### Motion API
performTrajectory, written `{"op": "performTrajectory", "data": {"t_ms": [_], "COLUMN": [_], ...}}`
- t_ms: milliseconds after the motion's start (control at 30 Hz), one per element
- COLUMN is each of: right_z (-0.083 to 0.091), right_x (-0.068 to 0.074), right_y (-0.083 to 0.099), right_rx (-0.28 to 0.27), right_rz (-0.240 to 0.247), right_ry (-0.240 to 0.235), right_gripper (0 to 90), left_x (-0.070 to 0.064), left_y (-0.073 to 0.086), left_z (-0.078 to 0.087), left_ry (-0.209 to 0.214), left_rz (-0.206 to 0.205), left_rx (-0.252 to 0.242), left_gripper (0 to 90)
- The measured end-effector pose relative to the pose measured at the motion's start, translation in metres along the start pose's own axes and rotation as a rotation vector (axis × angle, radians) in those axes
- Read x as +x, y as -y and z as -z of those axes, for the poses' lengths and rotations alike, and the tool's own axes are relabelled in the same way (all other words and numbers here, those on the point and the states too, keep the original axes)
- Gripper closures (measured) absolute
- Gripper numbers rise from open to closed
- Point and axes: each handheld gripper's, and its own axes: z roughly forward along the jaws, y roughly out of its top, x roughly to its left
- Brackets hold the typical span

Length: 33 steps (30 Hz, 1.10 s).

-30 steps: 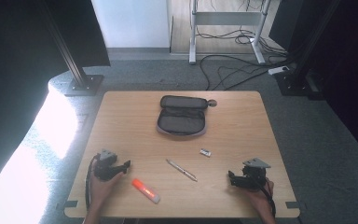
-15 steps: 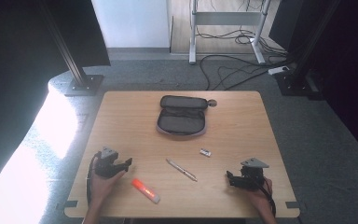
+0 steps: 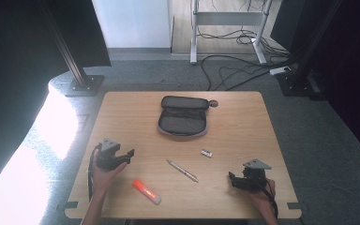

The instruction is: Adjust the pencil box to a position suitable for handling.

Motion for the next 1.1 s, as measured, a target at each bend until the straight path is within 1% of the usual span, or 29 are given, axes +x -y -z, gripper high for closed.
{"op": "performTrajectory", "data": {"t_ms": [67, 167, 267, 300, 400, 533, 667, 767, 933, 1100], "right_z": [0.001, 0.002, 0.001, 0.001, 0.001, 0.001, 0.002, 0.002, 0.002, 0.002], "right_x": [-0.001, -0.002, -0.002, -0.002, -0.003, -0.003, -0.003, -0.003, -0.004, -0.004], "right_y": [0.001, 0.001, 0.001, 0.001, 0.001, 0.001, 0.002, 0.002, 0.002, 0.002], "right_rx": [-0.001, -0.002, -0.001, -0.001, 0.0, 0.001, 0.001, 0.0, 0.001, 0.001], "right_rz": [-0.003, -0.005, -0.001, 0.0, -0.001, -0.004, -0.009, -0.011, -0.019, -0.028], "right_ry": [0.003, 0.008, 0.01, 0.01, 0.004, 0.007, 0.014, 0.02, 0.027, 0.033], "right_gripper": [15.2, 15.2, 14.8, 14.6, 14.4, 13.6, 14.2, 14.5, 14.5, 13.5], "left_x": [0.0, -0.002, -0.005, -0.005, -0.006, -0.004, -0.002, -0.001, 0.0, 0.002], "left_y": [-0.003, -0.01, -0.015, -0.016, -0.019, -0.022, -0.027, -0.029, -0.034, -0.041], "left_z": [-0.001, -0.005, -0.011, -0.013, -0.017, -0.02, -0.023, -0.027, -0.034, -0.039], "left_ry": [0.004, 0.004, 0.024, 0.03, 0.033, 0.037, 0.055, 0.057, 0.042, 0.052], "left_rz": [0.01, 0.013, 0.02, 0.025, 0.025, 0.026, 0.035, 0.034, 0.045, 0.062], "left_rx": [-0.008, 0.0, 0.007, 0.016, 0.024, 0.029, 0.028, 0.038, 0.064, 0.061], "left_gripper": [32.1, 32.5, 33.0, 33.3, 33.2, 33.1, 33.1, 33.0, 33.0, 33.0]}}
